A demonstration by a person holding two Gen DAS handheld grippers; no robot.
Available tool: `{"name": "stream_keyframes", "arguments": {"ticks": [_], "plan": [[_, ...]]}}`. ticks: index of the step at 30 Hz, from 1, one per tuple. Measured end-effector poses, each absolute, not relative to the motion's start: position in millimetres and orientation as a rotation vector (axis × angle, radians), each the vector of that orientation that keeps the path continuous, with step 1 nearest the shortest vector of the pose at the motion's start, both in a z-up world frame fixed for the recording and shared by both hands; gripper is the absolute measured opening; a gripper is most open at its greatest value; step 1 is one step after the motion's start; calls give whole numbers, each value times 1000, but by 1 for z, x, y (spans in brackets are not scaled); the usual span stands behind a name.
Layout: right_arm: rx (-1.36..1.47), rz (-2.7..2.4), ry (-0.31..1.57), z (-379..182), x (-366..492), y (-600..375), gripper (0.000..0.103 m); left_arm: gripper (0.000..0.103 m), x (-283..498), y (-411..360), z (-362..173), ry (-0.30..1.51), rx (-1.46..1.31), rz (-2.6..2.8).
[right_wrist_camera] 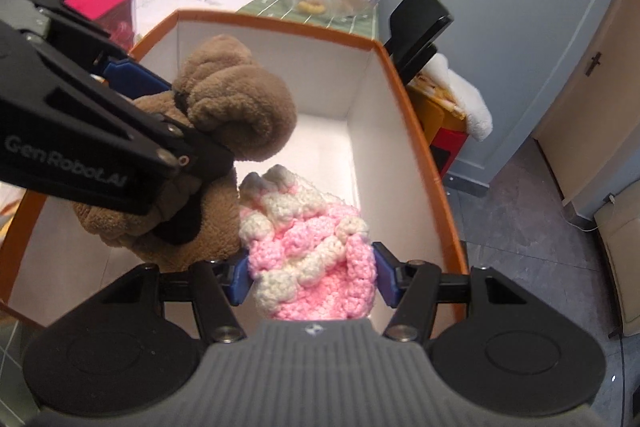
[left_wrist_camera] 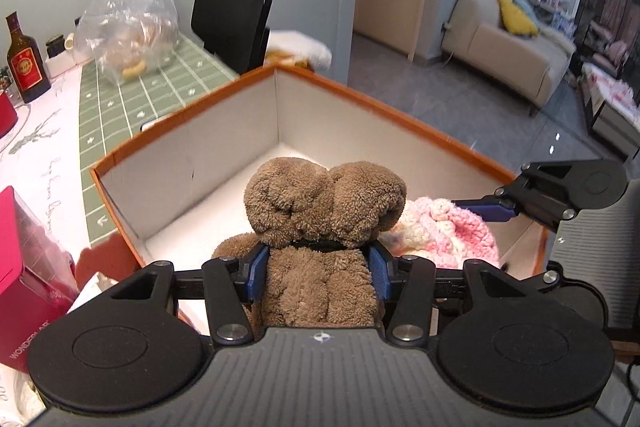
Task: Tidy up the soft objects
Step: 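Carry the teddy bear and crocheted pouch over the orange shoebox with both tools, then open both tools to drop the bear and pouch into the shoebox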
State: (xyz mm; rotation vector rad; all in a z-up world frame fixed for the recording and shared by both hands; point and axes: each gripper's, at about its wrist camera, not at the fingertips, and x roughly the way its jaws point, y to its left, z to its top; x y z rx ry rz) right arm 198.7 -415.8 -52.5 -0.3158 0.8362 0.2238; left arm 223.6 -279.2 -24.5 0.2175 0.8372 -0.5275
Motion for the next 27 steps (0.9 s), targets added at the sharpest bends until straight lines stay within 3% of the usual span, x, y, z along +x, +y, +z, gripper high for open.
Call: {"name": "stream_keyframes", "arguments": {"ticks": [17,20,27], "plan": [[-359,193,815,-47,197,-412,75,69,226,-276,-25,839,214,-513],[-360,183,796,-41,194,-413,82,72,223,-273,-17,794,196,-505],[-333,183,771,-25,188,-416,82,75,223,-267,5,751,120,-502]]}}
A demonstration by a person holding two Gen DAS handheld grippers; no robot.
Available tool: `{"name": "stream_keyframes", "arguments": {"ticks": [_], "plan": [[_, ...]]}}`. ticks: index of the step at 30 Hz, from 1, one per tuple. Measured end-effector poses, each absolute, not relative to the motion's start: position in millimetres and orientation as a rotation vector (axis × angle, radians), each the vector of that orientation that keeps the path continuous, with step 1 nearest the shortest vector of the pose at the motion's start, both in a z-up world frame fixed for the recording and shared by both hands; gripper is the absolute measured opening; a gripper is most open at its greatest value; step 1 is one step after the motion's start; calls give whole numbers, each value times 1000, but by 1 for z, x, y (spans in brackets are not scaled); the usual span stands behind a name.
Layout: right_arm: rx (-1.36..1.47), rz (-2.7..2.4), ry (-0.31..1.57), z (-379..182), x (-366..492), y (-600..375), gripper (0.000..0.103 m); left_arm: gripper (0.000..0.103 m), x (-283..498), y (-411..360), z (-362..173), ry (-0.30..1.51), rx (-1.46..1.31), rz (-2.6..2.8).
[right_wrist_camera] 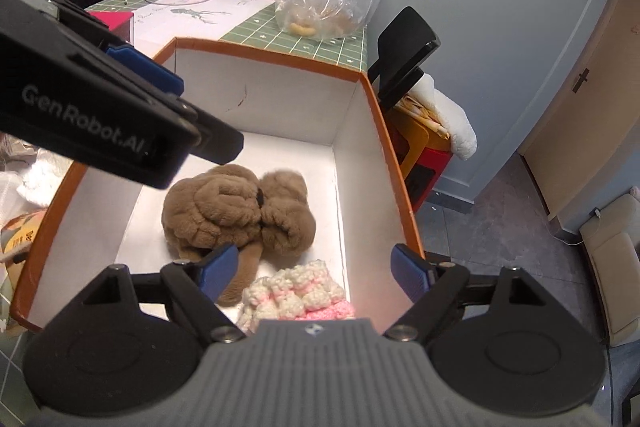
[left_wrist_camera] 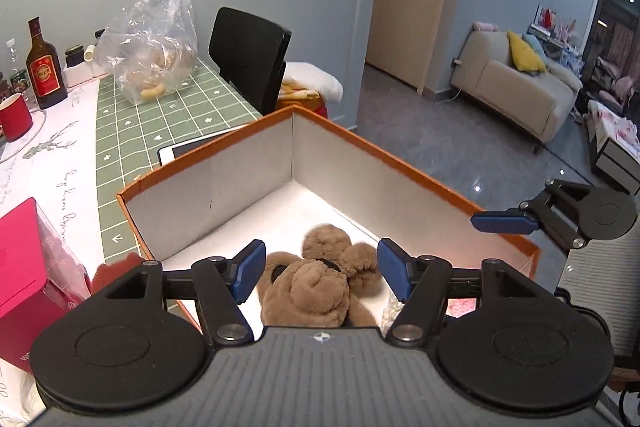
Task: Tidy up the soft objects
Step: 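Open both tools to drop the bear and pouch into the shoebox, then move back to the table and grasp the plastic-wrapped white bundle with the left tool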
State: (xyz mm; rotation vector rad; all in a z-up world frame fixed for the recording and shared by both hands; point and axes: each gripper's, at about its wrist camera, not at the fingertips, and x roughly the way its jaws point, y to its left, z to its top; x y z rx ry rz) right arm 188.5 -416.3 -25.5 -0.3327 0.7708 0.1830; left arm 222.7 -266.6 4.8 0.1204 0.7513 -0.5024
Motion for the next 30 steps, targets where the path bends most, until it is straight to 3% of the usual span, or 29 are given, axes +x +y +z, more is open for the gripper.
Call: {"name": "stream_keyframes", "arguments": {"ticks": [14,30], "plan": [[-359,204,720,6,172,-383,82,75,209,-229,31,716,118,-476],[-280,311,612,34,128,-320,82,80,155,-110,79,599,173,-430]]}}
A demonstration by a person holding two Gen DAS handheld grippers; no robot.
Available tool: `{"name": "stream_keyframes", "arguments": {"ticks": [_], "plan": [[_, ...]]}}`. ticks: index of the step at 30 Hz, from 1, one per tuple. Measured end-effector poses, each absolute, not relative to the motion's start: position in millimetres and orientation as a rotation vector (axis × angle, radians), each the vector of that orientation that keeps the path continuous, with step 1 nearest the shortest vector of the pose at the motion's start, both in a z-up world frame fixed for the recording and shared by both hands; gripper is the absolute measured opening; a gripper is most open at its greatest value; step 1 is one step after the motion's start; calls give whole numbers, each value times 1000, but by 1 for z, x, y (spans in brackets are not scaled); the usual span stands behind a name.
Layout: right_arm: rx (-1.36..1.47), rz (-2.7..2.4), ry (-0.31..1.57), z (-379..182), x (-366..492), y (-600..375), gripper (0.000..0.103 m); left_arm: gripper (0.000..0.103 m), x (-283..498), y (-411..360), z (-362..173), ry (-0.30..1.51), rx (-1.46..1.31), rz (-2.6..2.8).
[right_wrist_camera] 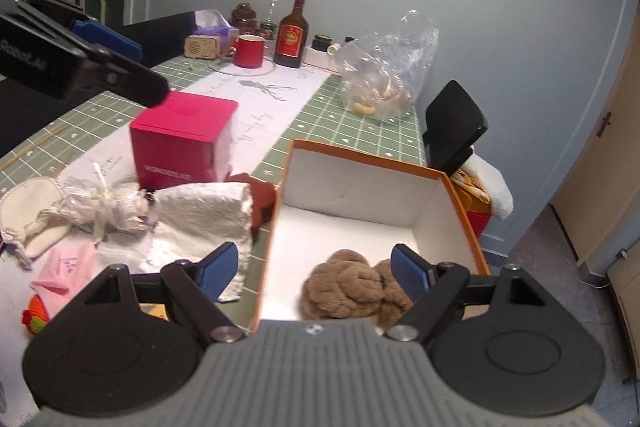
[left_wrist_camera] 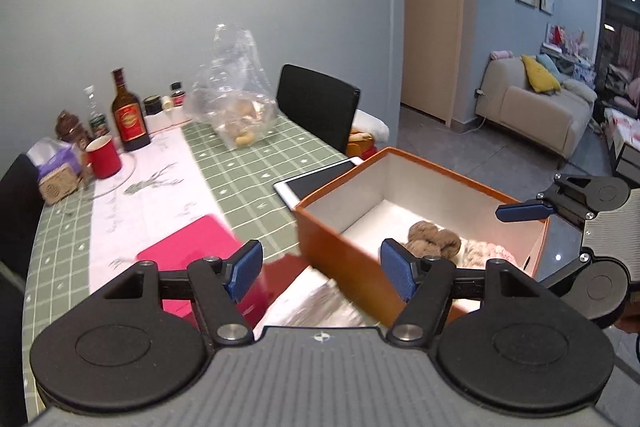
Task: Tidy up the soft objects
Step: 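Move back to the table and grasp the plastic-wrapped white bundle with the left tool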
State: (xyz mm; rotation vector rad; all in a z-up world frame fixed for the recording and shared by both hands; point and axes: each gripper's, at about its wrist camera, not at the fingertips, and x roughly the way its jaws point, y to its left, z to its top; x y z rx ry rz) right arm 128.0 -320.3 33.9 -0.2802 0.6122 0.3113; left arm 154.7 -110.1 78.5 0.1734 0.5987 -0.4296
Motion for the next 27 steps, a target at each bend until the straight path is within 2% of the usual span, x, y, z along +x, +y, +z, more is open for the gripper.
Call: {"name": "stream_keyframes", "arguments": {"ticks": [17,27], "plan": [[-289,316,560,2,71,-259,83,80,138,23,22,667,100,-324],[-207,301,587,-49,47,-228,83,80,137,61,-22,731,106,-268]]}}
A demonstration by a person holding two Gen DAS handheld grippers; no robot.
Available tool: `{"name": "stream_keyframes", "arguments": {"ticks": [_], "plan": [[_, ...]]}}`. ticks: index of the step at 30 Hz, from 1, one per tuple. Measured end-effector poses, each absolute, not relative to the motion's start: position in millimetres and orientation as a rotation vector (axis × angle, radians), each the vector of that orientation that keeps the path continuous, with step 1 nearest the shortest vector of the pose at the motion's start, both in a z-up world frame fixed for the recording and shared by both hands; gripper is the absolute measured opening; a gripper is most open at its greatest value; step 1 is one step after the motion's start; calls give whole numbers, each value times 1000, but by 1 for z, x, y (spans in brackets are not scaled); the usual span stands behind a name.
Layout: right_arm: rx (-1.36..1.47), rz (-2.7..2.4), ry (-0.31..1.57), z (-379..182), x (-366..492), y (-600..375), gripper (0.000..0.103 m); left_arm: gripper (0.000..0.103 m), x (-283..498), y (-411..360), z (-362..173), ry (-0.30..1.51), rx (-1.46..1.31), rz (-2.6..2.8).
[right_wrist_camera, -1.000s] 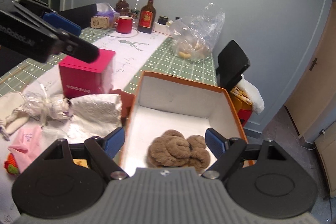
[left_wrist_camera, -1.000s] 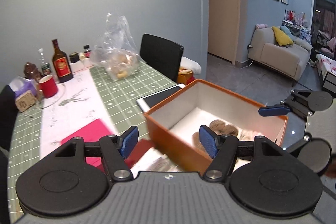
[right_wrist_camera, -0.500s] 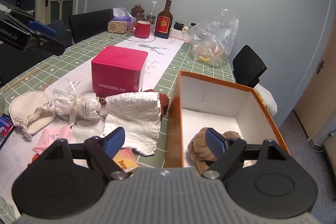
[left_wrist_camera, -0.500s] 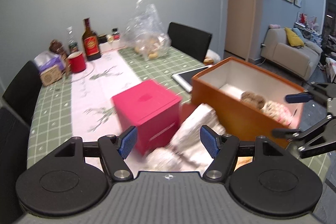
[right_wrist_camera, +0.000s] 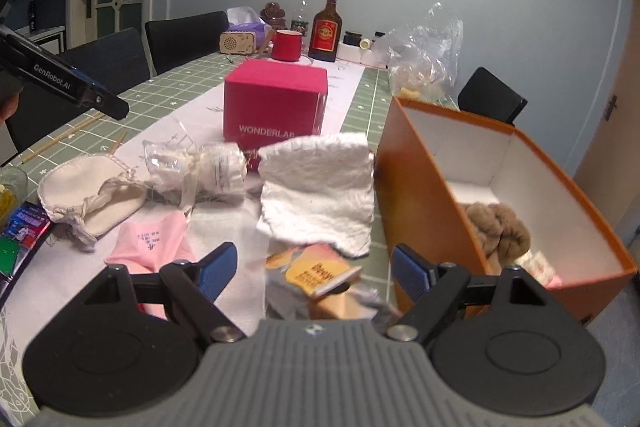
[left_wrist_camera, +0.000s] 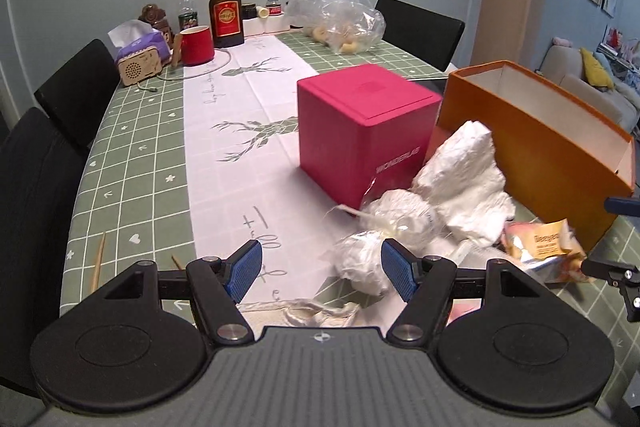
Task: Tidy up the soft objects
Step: 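Move back to the table and grasp the plastic-wrapped white bundle with the left tool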
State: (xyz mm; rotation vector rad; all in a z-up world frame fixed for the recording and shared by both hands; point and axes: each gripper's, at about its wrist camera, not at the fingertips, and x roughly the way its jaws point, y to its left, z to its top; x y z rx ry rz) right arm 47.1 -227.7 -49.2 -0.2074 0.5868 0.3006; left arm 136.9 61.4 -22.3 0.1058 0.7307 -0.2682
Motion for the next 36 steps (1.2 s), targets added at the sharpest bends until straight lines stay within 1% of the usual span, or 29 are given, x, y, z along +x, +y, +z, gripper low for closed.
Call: {"name": "stream_keyframes", "arguments": {"ticks": [5,10,15,18,24,28,33,35,36], "plan": [[-148,292,622,-77,41,-222,83,81,144,58,-38,742,121,-277],[-100,277,631,-95,35,-222,83,83,152,45,-50,711,166,-282],[-82,273,607,-96,33,-226,83,85,163,25,-56,693,216,-342],[-59,273,586,-91,33,-231,83,85,172,12,-64,721,255,-383],[-98,219,557,-90,35,-240,84,85,189,-1,-84,799,307,-414],[-92,190,571,-96,36,-252,84,84,196,-6,-91,833,303,-423],[-85,169,584,-101,34,-264,84,79,203,-11,-97,869,282,-426],[-88,167,587,-102,33,-266,84,70,205,-15,-97,873,281,-432],[-92,166,589,-102,33,-267,84,68,205,-17,-97,873,280,-437]]}}
